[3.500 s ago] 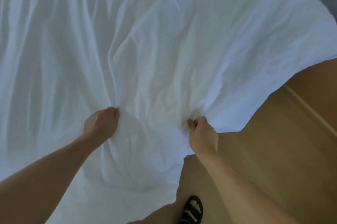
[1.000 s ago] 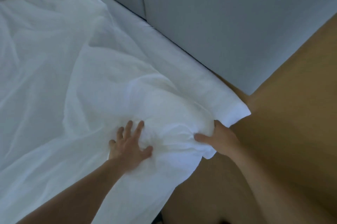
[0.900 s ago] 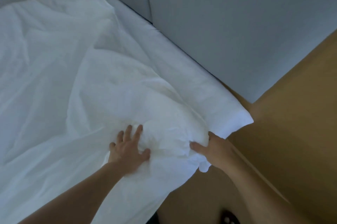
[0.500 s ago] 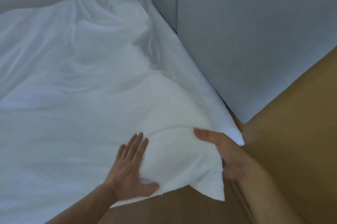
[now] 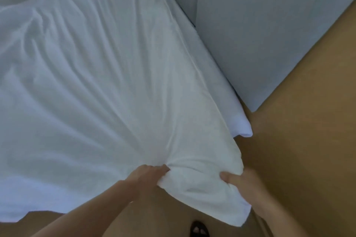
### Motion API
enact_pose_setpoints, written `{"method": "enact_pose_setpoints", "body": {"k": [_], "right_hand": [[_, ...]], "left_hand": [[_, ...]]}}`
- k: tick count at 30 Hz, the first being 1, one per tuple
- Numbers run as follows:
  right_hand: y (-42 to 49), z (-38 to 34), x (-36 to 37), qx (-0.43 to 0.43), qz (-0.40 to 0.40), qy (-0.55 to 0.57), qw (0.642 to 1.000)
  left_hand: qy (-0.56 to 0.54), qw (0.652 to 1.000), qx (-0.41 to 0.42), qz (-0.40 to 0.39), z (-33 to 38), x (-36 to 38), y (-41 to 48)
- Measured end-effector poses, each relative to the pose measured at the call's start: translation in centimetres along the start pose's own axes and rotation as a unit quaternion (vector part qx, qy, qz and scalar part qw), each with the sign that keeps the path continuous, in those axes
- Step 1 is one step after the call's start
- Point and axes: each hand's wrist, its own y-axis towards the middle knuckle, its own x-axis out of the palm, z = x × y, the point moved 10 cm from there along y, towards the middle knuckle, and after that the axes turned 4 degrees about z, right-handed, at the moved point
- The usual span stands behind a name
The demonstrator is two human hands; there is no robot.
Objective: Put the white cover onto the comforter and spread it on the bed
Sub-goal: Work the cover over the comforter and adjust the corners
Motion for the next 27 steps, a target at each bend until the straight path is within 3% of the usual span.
{"method": "enact_pose_setpoints", "body": {"k": [3, 9, 13, 15, 17, 19, 22, 27], "right_hand": [[3.3, 4.8, 0.0, 0.052, 0.040, -0.025, 0.998], [7.4, 8.4, 1.5, 0.048, -0.003, -0.102, 0.994], [10.9, 5.0, 0.4, -0.037, 0.068, -0.090, 0.993], [12.5, 1.7, 0.5, -0.104, 0.100, -0.085, 0.986], [13.7, -0.9, 0.4, -0.151, 0.150, -0.090, 0.973], [14.5, -2.1, 0.5, -0.158, 0.188, -0.108, 0.963], [14.9, -2.2, 0.8, -0.145, 0.188, -0.120, 0.964], [14.7, -2.3, 1.6, -0.130, 0.099, -0.051, 0.985]], "left_hand": [[-0.024, 0.998, -0.033, -0.042, -0.4, 1.9, 1.4], [-0.038, 0.977, -0.154, 0.143, -4.9, -1.3, 3.9], [-0.069, 0.900, -0.288, 0.320, -9.1, -5.8, 3.2], [-0.149, 0.836, -0.402, 0.342, -12.4, -6.1, 2.6], [-0.204, 0.780, -0.504, 0.310, -15.7, -5.0, 2.3], [-0.192, 0.782, -0.531, 0.265, -18.0, -4.0, 2.9], [-0.220, 0.810, -0.479, 0.258, -19.6, -3.2, 4.3], [-0.206, 0.835, -0.428, 0.278, -19.0, -5.1, 3.9]]}}
